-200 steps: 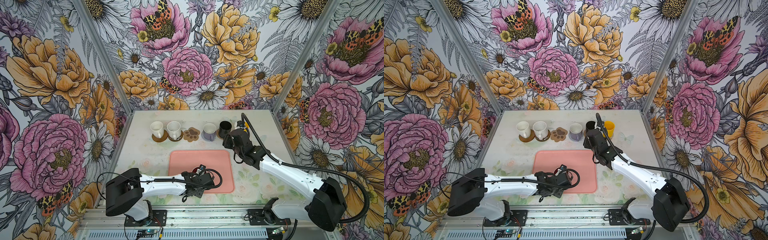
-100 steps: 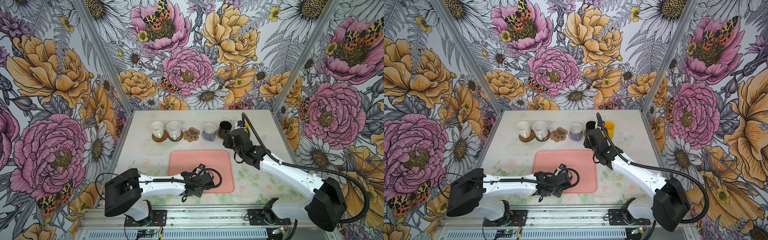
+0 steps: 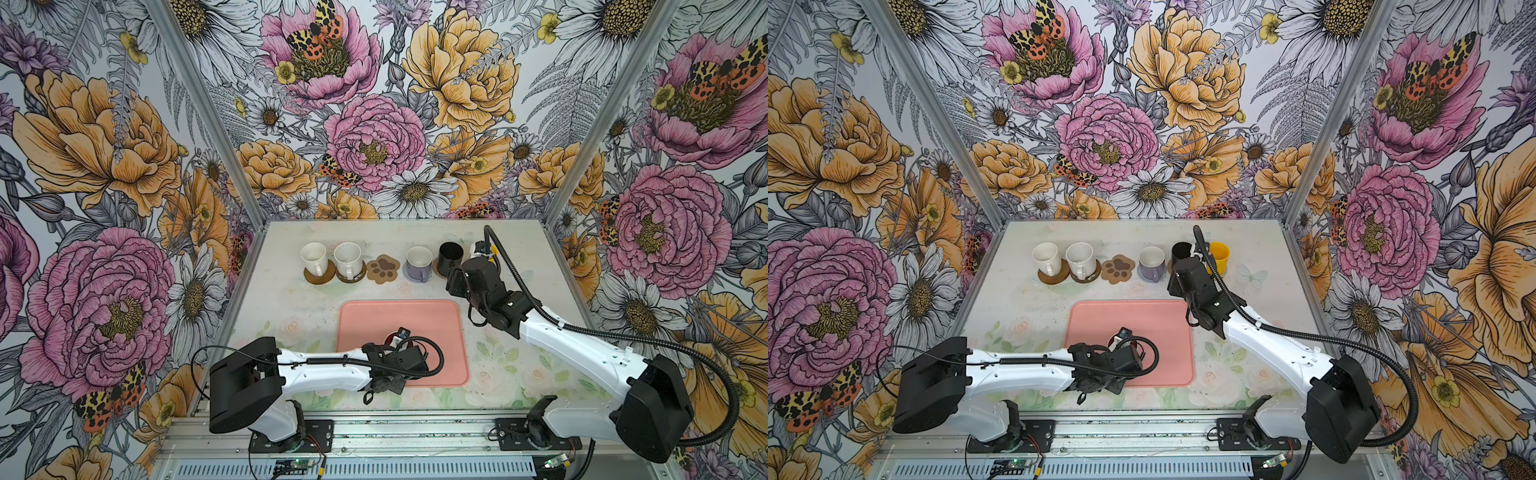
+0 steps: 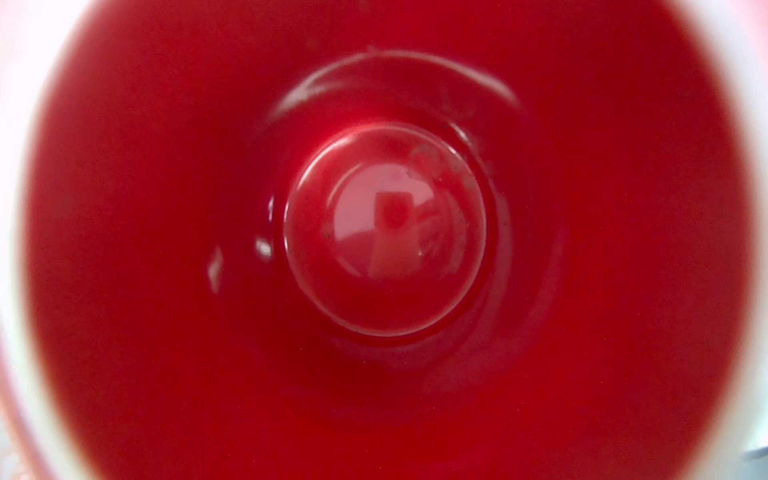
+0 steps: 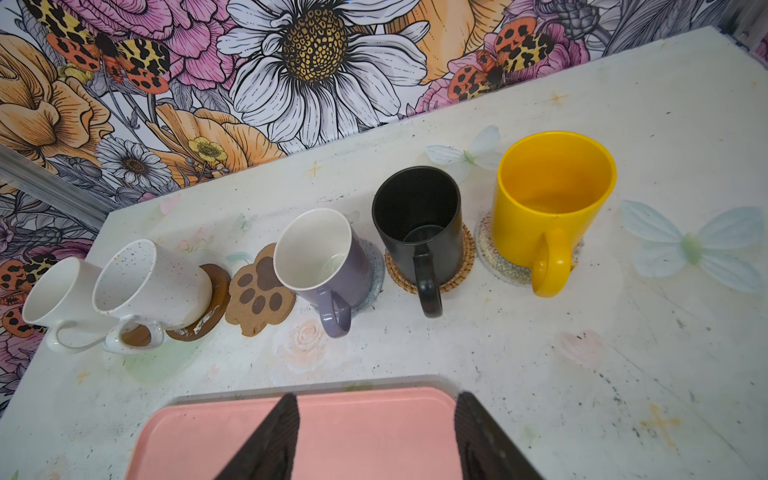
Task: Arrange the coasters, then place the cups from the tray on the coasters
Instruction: 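Close the left gripper inside the red-lined mug and lift it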
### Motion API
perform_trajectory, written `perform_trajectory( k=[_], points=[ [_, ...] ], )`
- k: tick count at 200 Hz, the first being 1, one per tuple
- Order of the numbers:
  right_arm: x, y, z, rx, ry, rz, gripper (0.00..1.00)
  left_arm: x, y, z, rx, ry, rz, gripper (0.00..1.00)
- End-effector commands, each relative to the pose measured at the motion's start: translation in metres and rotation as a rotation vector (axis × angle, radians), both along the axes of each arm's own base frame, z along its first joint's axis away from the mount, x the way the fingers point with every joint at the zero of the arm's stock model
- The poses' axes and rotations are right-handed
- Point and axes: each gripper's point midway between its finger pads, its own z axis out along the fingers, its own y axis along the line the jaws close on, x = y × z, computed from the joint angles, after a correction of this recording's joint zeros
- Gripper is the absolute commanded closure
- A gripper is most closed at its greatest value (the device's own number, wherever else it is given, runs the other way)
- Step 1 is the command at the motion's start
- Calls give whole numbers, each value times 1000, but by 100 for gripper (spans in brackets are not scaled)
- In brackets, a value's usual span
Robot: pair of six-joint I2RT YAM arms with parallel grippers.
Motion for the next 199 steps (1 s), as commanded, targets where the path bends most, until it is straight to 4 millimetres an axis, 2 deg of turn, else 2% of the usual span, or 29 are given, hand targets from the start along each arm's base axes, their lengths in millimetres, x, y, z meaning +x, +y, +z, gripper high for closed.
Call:
perform_trajectory(
  k=[1,20,32,114,199],
  points=[
    [7,2,18,40,-42,-10,38,8,-5,5,-4,-37,13,89],
    [7,2,16,38,-40,-11,38,8,-5,5,2,-38,13,92],
    [6,1,17,38,-41,-13,38,9,-6,5,3,-39,10,100],
    [5,-2,17,39,-45,-22,38,14,-4,13,-21,-71,44,100],
    [5,-3,16,38,-42,-22,38,23,-7,31,-92,-115,56,100]
  ],
)
